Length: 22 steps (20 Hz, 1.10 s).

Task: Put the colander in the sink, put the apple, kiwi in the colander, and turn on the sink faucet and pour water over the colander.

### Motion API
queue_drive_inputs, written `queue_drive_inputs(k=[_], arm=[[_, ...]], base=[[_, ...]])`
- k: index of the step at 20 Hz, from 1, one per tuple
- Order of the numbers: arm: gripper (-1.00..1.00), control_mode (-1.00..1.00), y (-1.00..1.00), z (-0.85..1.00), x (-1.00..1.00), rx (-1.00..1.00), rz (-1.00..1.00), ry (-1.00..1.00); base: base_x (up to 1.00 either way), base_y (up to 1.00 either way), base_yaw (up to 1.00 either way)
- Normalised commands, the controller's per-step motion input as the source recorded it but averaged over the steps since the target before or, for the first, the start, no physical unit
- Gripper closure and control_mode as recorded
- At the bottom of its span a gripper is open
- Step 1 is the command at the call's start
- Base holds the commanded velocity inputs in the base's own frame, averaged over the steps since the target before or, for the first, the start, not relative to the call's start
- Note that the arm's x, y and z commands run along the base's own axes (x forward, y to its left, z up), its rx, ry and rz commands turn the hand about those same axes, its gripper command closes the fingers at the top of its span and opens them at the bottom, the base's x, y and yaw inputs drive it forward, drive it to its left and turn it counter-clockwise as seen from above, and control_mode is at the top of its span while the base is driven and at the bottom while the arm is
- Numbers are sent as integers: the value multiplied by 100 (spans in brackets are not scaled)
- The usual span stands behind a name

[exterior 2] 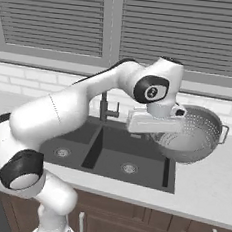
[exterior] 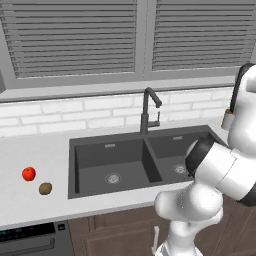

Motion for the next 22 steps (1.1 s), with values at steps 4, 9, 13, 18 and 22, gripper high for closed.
queue_drive_inputs(k=[4, 9, 13, 18, 22], arm=[[100, -100, 100, 77, -21, -19, 0, 15], [100, -100, 100, 71, -11, -15, 0, 24], [100, -100, 99, 49, 0, -6, 1, 13], [100, -100, 78, 46, 0, 0, 7, 4], [100, -100, 70, 13, -4, 6, 18, 1]], base=[[0, 0, 0], [0, 0, 0], [0, 0, 0], [0, 0, 0], [0, 0, 0]])
